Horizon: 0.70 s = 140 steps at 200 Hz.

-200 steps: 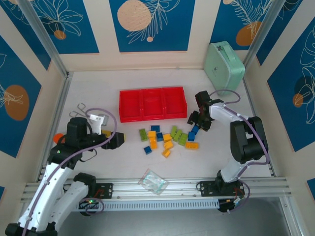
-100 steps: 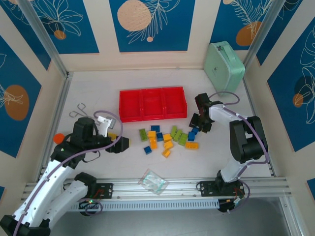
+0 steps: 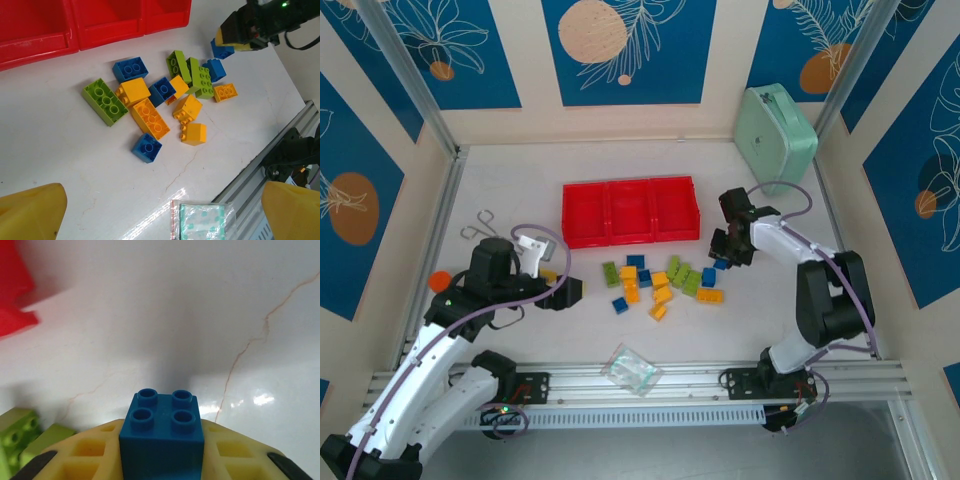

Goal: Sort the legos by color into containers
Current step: Pick up the lego from the middle-right of the table, then place the lego in the container.

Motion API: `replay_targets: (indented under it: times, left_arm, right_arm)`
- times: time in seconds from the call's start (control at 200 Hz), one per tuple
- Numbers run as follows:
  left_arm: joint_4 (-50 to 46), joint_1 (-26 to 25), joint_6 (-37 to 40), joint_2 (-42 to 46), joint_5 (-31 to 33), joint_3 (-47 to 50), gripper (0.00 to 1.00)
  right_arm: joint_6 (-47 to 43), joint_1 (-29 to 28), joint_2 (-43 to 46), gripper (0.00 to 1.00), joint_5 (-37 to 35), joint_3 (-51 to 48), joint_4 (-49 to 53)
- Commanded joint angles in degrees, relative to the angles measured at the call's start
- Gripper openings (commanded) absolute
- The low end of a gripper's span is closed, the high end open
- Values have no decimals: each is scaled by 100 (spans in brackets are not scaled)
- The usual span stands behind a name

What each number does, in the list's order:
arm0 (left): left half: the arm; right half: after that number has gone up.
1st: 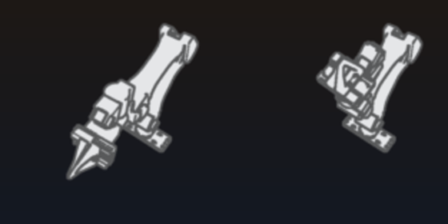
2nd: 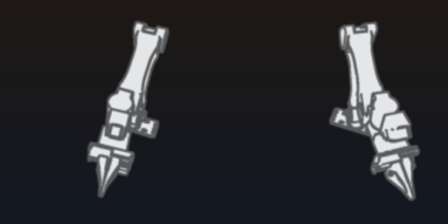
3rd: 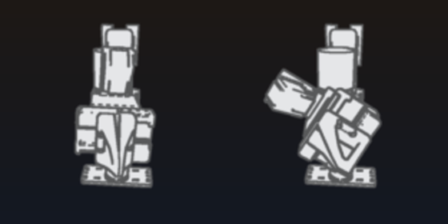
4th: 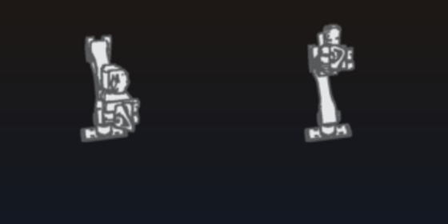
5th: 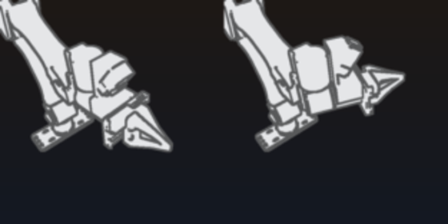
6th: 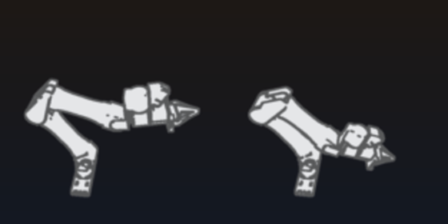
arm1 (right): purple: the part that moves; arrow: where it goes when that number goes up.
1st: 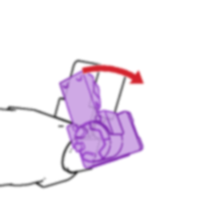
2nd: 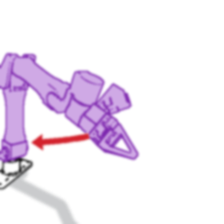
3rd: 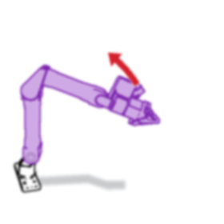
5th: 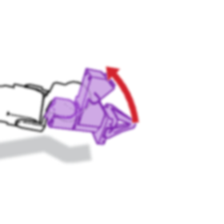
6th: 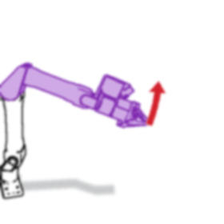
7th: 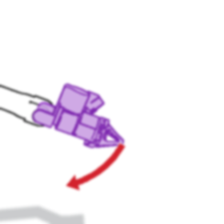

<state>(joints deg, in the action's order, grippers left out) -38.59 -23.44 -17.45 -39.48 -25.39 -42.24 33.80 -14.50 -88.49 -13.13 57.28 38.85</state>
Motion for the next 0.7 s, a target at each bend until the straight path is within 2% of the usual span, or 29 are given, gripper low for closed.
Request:
replay_targets:
  times: [0.0,0.11,0.2,0.36,0.48,0.695]
  left_arm:
    - [-79,-46,146,32,61,5,99]
    - [-79,-42,152,32,87,3,99]
    - [-78,-44,146,43,97,-4,99]
    - [-94,-45,135,74,178,-4,99]
    - [-104,-46,131,83,159,-4,99]
    - [-114,-49,153,44,60,-21,99]
  right_arm:
    - [-233,-93,617,28,107,384,270]
    - [-455,-138,931,27,317,882,194]
    - [-690,-179,834,26,505,1384,-41]
    - [-1157,-335,-66,24,855,2460,-229]
    - [-1397,-444,-894,24,846,3174,-222]
    - [-1473,-448,-2099,25,993,3949,-162]
